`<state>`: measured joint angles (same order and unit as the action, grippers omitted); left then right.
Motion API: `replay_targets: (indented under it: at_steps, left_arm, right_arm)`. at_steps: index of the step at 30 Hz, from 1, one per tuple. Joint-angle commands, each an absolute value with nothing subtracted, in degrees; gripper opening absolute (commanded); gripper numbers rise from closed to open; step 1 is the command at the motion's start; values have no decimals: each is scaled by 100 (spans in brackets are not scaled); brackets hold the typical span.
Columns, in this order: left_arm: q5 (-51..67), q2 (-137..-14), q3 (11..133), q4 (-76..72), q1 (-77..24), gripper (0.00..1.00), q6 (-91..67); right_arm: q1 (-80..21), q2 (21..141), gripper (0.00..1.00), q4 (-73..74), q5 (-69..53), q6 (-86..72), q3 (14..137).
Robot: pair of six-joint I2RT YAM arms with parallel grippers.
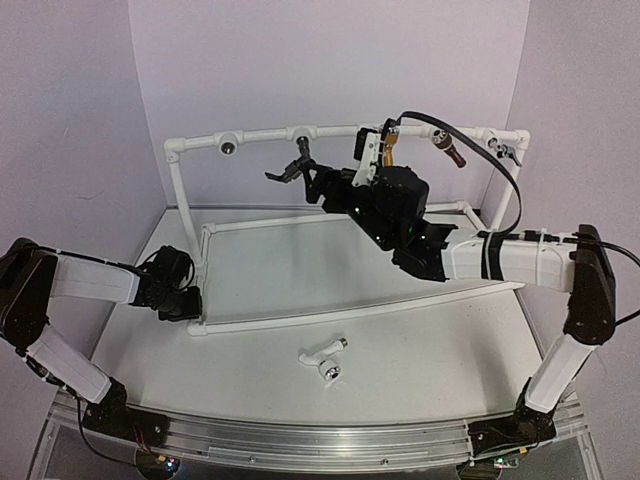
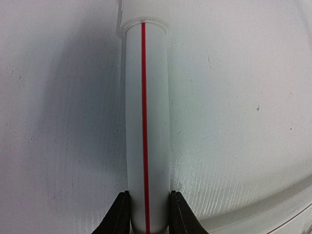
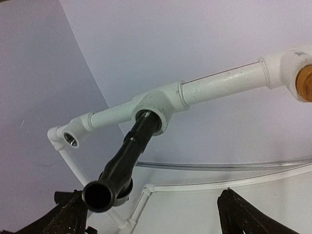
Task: Install the water faucets
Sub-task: Screw the water faucet onto the adaptor.
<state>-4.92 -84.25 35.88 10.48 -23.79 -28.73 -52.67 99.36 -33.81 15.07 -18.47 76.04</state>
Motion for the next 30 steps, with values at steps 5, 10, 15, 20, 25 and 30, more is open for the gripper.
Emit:
replay_targets:
  at_steps: [5, 10, 15, 20, 25, 30]
  left_arm:
    - [679, -8586, 3655, 598, -2683, 0, -2705]
    - [676, -8559, 3639, 602, -2676, 0, -2707]
    - [659, -8501, 3605, 601, -2684, 0, -2724]
    - [668, -8503, 3604, 598, -2681, 0, -2717]
    - [677, -8517, 3612, 592, -2677, 0, -2707]
    - [677, -8503, 3607, 589, -2681, 0, -2707]
  right_arm:
    - [-5772, 9006, 95, -1855, 1279, 2961, 7301]
    - [-5963, 9150, 97, -1738, 1847, 5798, 7335]
    - [-5961, 9516, 97, -1721, 2333, 7606, 7709]
    - [-5952, 9704, 97, -2070, 2387, 8679, 7890]
    - [-5952, 9928, 97, -2608, 2414, 9554, 8120]
    - [-5930, 10276, 96, -2548, 2233, 9846, 8639]
